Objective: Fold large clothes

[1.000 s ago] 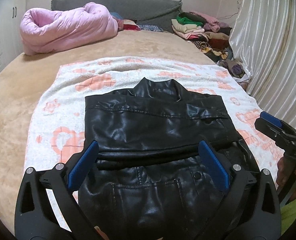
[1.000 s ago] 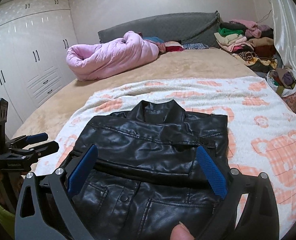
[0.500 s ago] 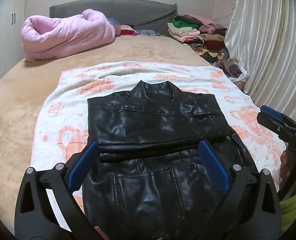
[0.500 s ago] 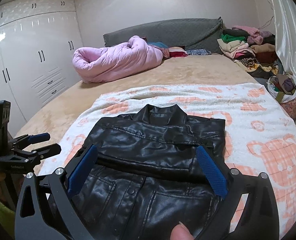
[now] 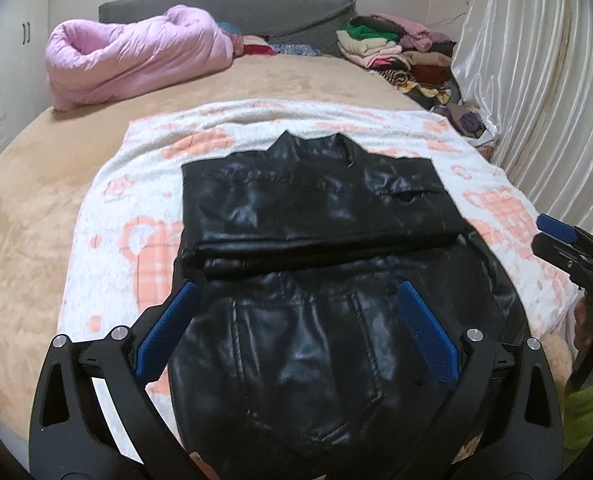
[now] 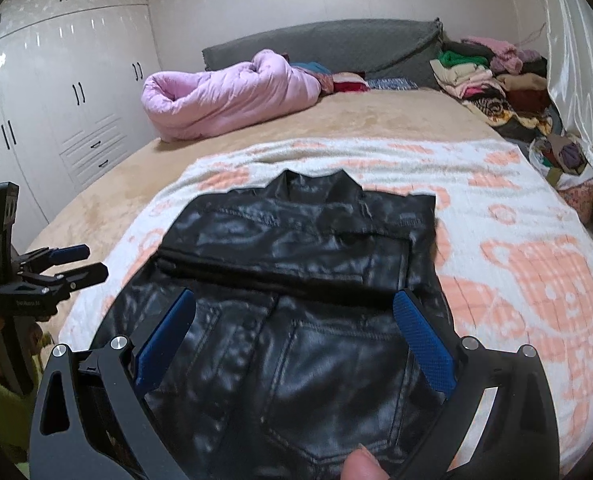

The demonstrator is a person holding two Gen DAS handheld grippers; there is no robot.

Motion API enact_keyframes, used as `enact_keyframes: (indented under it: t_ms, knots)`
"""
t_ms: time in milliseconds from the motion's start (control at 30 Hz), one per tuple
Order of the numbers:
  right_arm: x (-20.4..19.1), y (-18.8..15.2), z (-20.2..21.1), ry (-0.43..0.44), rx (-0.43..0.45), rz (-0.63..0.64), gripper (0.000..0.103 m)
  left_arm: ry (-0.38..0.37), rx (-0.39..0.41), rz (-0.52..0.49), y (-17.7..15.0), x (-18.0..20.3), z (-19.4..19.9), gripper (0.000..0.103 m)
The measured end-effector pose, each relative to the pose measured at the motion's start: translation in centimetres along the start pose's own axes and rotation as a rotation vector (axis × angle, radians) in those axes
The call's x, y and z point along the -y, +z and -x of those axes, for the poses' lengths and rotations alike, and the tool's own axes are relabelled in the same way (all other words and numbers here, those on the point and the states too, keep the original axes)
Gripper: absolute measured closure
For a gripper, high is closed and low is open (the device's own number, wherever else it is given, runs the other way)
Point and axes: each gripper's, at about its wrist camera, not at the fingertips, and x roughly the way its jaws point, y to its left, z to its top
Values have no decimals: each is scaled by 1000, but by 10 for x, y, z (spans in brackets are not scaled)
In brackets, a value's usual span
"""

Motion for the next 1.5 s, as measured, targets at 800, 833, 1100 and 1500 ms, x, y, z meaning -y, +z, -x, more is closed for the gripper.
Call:
enact_keyframes:
  t_ms: [800, 833, 1100, 1500]
  knots:
    - [42, -77, -7, -81, -176, -38, 4, 60, -157, 116, -74, -64, -14, 10]
    - [44, -79, -7, -83, -185, -42, 4, 63, -162, 123, -77, -67, -14, 10]
    - [59, -104, -5, -114, -247, -42, 4, 0, -230, 237, -110, -102, -18, 16]
    - [69, -126, 2, -91, -339, -43, 4, -97, -301, 218, -140, -92, -15, 53]
